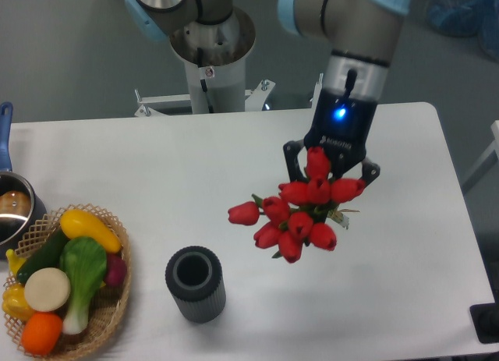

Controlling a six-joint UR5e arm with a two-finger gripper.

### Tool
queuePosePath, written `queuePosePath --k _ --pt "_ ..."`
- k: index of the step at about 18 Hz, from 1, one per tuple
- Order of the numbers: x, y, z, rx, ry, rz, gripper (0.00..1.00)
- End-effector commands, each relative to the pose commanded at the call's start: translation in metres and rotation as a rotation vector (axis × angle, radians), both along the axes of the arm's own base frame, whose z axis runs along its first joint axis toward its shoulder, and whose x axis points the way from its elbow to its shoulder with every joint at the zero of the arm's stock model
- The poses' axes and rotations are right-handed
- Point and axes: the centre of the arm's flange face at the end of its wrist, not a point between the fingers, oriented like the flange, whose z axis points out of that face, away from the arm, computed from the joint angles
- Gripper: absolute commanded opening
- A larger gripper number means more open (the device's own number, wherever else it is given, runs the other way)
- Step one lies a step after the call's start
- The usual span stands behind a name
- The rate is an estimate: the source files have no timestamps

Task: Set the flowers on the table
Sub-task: 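Swing the held tulip bouquet down, blooms tilting toward the table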

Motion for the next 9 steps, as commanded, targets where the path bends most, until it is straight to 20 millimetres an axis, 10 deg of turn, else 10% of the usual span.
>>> queuePosePath --k 9 --pt "-0.006 -0.014 -0.049 -0.302 0.069 -0.060 0.30"
